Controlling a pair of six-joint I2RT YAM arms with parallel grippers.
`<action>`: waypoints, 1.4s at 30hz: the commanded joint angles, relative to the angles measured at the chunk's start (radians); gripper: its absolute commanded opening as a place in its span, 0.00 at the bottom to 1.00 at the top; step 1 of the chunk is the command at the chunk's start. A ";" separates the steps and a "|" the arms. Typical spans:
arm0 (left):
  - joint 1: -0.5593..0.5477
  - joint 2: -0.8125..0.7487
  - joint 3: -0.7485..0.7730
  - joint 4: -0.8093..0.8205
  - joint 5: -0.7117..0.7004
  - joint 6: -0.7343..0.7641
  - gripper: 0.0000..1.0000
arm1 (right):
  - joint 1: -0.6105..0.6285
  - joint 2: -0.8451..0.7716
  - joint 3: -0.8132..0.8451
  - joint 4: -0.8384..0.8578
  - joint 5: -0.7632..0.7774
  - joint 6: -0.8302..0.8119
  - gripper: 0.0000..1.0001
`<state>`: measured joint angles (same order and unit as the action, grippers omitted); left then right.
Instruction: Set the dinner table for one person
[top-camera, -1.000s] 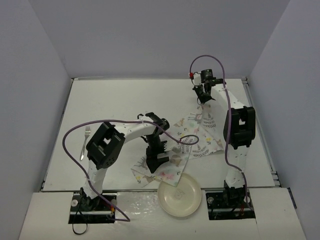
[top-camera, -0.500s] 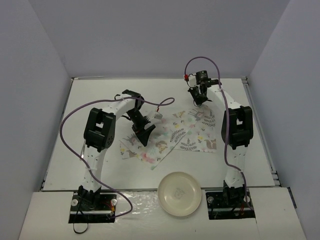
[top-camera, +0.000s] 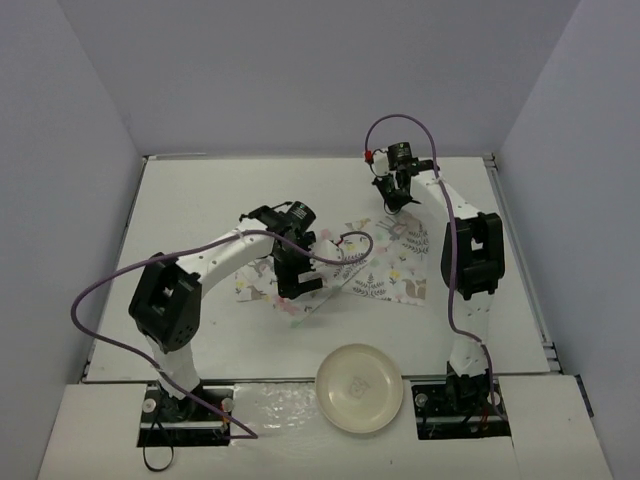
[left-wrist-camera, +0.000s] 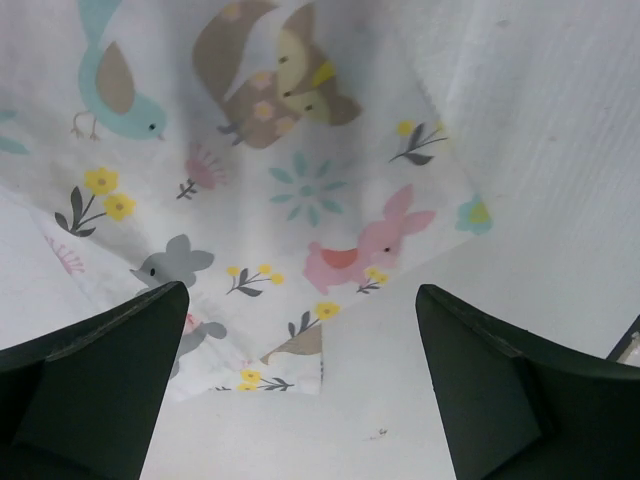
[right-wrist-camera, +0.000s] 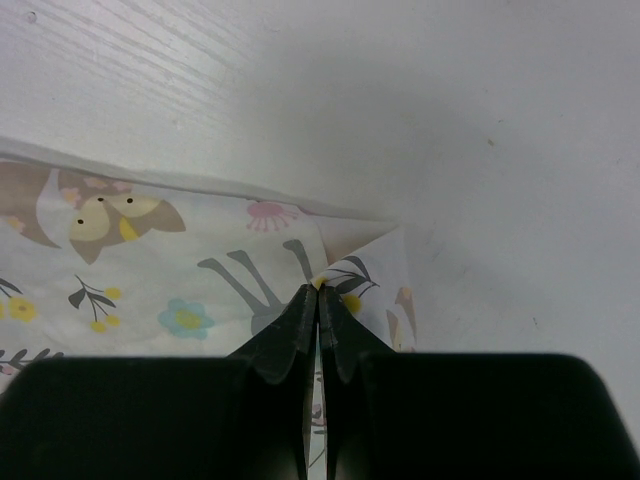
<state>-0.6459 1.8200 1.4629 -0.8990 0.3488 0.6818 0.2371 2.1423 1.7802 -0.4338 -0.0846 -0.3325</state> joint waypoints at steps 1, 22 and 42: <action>-0.113 -0.160 -0.167 0.161 -0.191 -0.069 0.97 | 0.007 -0.047 -0.005 0.007 0.022 0.007 0.00; -0.236 -0.158 -0.466 0.485 -0.213 -0.243 0.95 | -0.043 -0.082 -0.029 0.012 0.023 0.011 0.00; -0.238 -0.132 -0.432 0.427 -0.221 -0.212 0.00 | -0.041 -0.082 -0.039 0.015 0.020 0.004 0.00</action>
<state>-0.9001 1.7063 1.0359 -0.4465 0.1763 0.4419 0.1913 2.1357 1.7340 -0.4301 -0.0675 -0.3327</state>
